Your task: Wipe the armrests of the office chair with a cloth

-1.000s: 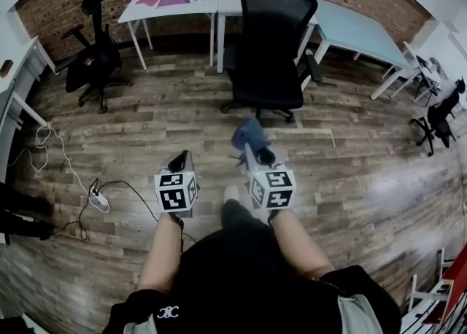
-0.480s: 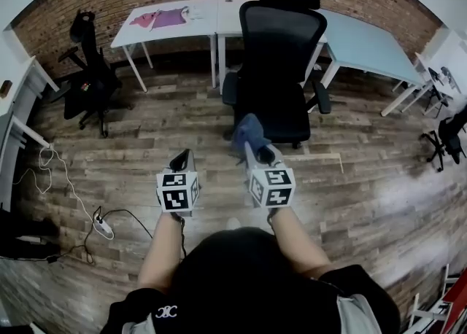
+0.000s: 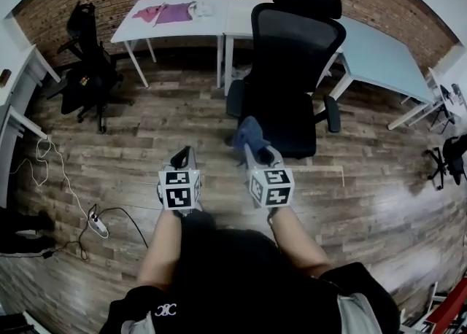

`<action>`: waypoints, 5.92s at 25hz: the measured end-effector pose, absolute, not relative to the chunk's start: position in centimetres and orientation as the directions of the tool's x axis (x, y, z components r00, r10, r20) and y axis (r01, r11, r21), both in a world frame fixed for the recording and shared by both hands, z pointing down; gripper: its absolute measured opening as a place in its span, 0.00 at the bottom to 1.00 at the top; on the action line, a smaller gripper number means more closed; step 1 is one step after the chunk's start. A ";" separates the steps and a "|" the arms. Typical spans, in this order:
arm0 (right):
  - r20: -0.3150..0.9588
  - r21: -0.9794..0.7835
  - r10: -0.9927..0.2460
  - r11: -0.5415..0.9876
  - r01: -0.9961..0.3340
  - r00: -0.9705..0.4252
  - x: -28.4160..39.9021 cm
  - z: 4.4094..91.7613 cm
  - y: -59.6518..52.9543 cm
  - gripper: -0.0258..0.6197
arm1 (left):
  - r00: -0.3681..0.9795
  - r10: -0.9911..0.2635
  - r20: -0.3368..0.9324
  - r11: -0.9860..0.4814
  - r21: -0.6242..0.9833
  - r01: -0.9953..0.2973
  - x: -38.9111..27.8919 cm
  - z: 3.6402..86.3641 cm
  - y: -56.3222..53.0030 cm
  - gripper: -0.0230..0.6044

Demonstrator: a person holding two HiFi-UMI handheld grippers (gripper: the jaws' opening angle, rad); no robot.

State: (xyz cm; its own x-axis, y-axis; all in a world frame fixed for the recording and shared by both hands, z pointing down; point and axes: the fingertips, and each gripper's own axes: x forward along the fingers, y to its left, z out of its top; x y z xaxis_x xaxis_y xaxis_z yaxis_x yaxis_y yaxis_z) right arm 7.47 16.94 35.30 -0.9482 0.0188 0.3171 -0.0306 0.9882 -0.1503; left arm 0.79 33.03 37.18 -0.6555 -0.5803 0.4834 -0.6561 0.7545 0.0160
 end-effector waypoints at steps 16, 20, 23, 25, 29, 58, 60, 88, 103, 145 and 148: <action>0.482 -0.098 -0.040 0.990 -0.099 -0.875 -7.6 41.7 14.4 0.17 | -0.572 -0.670 0.474 0.697 0.135 -0.704 -17.3 40.5 28.5 0.05; 0.543 -0.070 -0.061 0.991 -0.117 -0.838 -12.1 43.7 13.8 0.17 | -0.507 -0.679 0.531 0.680 0.193 -0.708 -22.6 42.6 28.2 0.05; 0.608 -0.056 -0.082 0.988 -0.145 -0.790 -14.7 45.9 13.4 0.17 | -0.465 -0.695 0.549 0.654 0.213 -0.726 -26.5 43.1 27.7 0.05; 0.642 -0.056 -0.089 0.985 -0.163 -0.761 -16.3 47.1 13.5 0.17 | -0.439 -0.701 0.562 0.640 0.223 -0.736 -28.9 43.9 27.6 0.05; 0.689 -0.049 -0.102 0.981 -0.187 -0.717 -18.7 49.3 14.1 0.17 | -0.378 -0.711 0.593 0.612 0.256 -0.748 -31.9 46.2 27.4 0.05; 0.950 -0.125 0.007 0.924 -0.361 -0.311 -16.0 68.2 13.0 0.17 | -0.139 -0.643 0.753 0.496 0.271 -0.825 -34.2 54.1 22.4 0.05; 0.950 -0.129 0.016 0.930 -0.344 -0.312 -17.2 68.4 13.1 0.17 | -0.150 -0.640 0.754 0.501 0.261 -0.825 -34.3 54.0 22.6 0.05; 0.894 -0.068 0.106 0.992 0.103 -0.434 -31.7 66.6 7.1 0.17 | -0.282 -0.533 0.798 0.672 0.197 -0.713 -32.6 53.8 22.8 0.05; 0.852 -0.257 0.210 0.966 -0.034 -0.481 -34.1 66.0 3.9 0.17 | -0.348 -0.483 0.803 0.730 0.150 -0.667 -31.2 53.1 21.0 0.05; 0.910 -0.223 0.106 0.941 -0.257 -0.400 -18.4 67.5 -1.1 0.17 | -0.309 -0.532 0.789 0.656 0.153 -0.739 -31.4 52.8 17.4 0.05; 0.907 -0.220 0.089 0.934 -0.282 -0.412 -20.8 67.8 -2.6 0.17 | -0.320 -0.516 0.794 0.671 0.144 -0.727 -31.3 52.7 17.9 0.05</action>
State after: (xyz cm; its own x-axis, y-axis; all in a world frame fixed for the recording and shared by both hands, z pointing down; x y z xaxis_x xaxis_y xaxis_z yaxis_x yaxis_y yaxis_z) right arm -20.80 -2.57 67.80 -0.4124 0.0888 0.9067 -0.2822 0.9338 -0.2199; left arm -31.33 17.93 52.67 -0.3201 -0.5164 0.7943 -0.7270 0.6715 0.1435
